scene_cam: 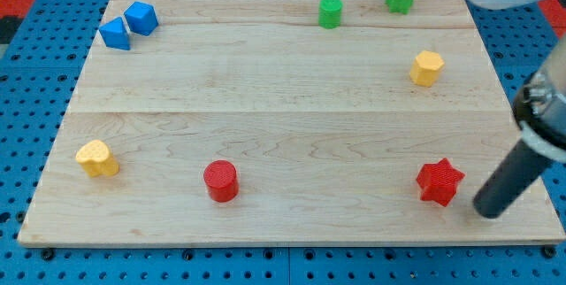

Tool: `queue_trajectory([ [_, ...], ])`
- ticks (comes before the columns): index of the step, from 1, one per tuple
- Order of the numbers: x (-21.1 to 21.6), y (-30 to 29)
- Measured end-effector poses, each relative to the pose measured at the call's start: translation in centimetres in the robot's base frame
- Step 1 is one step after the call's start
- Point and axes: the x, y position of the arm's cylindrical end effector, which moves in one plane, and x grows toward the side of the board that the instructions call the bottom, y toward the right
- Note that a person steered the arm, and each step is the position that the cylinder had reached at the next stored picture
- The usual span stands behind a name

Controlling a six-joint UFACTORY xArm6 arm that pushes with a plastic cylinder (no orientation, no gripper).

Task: Push the red star towards the center

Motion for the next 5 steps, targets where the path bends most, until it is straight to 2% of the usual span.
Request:
queue_trajectory([
  [2,-10.0,-13.9],
  [4,-4.0,-8.5],
  [5,-8.8,-7.8],
])
